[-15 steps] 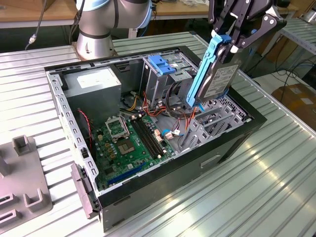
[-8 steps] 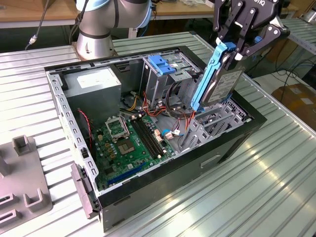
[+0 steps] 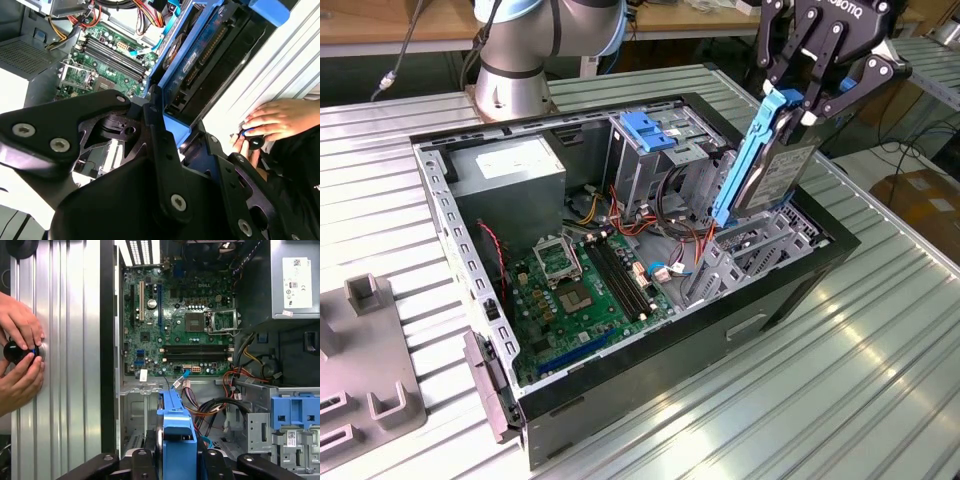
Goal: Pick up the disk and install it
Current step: 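Insert the disk into the insertion slot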
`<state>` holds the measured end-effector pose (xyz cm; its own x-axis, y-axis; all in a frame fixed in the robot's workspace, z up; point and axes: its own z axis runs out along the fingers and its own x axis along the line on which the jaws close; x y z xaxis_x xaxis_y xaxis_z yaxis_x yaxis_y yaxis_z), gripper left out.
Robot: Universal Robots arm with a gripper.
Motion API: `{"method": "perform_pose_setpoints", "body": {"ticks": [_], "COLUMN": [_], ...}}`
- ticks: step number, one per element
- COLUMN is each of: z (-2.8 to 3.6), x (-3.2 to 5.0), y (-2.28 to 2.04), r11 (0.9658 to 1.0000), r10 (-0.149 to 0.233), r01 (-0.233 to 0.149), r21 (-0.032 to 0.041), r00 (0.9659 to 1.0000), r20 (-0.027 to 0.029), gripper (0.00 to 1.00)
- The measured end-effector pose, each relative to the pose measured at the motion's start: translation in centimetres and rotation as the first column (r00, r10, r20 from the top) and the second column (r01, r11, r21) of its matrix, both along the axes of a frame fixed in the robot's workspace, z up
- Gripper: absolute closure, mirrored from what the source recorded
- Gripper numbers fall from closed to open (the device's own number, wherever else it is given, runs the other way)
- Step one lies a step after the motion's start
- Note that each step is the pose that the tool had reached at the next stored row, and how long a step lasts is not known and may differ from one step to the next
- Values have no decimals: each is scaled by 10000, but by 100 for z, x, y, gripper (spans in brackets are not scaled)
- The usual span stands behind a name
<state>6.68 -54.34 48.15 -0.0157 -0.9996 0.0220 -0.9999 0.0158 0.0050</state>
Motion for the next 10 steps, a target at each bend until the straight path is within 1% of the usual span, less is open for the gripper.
{"method": "perform_pose_setpoints", "body": {"ticks": [1, 2, 4, 5, 6, 7, 9, 10], "z": [-1, -1, -12, -28, -48, -92, -126, -157], "x": [0, 3, 9, 11, 22, 68, 93, 107], "y": [-9, -31, -114, -131, -130, -131, -131, -131], "r11": [10000, 10000, 10000, 10000, 10000, 10000, 10000, 10000], "r10": [0, 1, 1, -1, 1, 0, 0, 0], "r01": [0, -1, -1, 1, -1, 0, 0, 0], "r21": [0, -3, -3, 0, -4, -3, -4, -4], "r00": [10000, 10000, 10000, 10000, 10000, 10000, 10000, 10000], "r20": [0, -1, 0, -1, -1, 0, 0, -1], "gripper": [63, 63, 63, 63, 63, 63, 63, 63]}}
